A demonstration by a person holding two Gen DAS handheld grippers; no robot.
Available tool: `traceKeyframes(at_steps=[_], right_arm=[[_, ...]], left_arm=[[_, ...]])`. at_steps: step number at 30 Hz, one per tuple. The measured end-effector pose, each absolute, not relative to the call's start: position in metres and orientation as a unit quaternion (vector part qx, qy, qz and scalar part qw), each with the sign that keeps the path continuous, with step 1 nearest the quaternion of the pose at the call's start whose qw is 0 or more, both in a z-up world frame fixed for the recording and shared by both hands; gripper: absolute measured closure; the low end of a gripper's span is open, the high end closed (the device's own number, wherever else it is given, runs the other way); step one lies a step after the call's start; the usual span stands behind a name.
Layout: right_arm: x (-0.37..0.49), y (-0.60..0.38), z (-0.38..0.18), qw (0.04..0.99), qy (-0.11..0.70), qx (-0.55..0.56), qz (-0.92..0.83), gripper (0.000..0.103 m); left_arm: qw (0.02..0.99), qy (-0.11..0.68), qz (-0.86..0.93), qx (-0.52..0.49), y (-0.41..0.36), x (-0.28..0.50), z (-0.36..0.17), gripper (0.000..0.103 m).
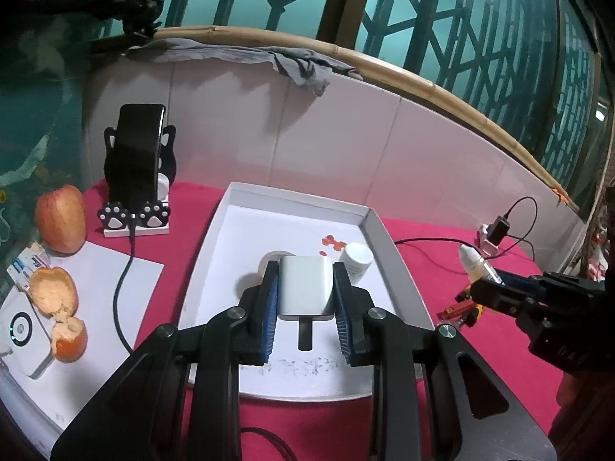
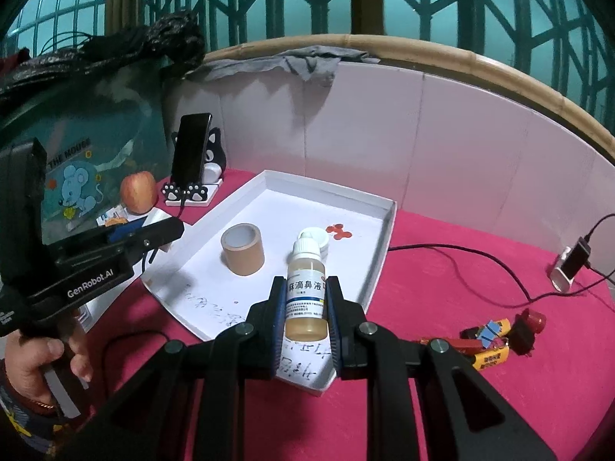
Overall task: Organize rigid objects
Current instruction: 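Carry the charger and dropper bottle over the tray with both grippers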
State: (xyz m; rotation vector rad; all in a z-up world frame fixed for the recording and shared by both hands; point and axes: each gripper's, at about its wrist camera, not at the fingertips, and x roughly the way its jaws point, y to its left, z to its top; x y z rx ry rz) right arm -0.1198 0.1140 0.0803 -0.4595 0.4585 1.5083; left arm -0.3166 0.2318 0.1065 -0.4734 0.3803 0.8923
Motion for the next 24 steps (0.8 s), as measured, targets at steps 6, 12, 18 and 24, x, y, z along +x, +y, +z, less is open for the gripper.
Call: traceKeyframes(at_steps=[6, 12, 18, 24], right_arm=[[-0.129, 0.132, 0.079, 0.674, 0.205, -0.218, 0.675, 0.084], [-0.133, 0.144, 0.076, 0.671, 0.211, -0.224, 0.675, 0.084], [-0.131, 0.160, 0.073, 0.668, 0.224, -0.231, 0.671, 0.084], [-0.137, 0.174, 0.059, 0.653, 0.240, -0.246, 0.674, 0.084]], left_arm=[[0.852, 0.192, 0.433, -0.221, 0.251, -0.314, 0.108, 0.078], [0.842, 0.210, 0.453, -0.206, 0.272, -0.306, 0.109, 0.078], [0.835, 0.232, 0.455, -0.206, 0.297, -0.288, 0.106, 0.078], [0.827, 0.257, 0.446, -0.225, 0.332, -0.272, 0.100, 0.078]])
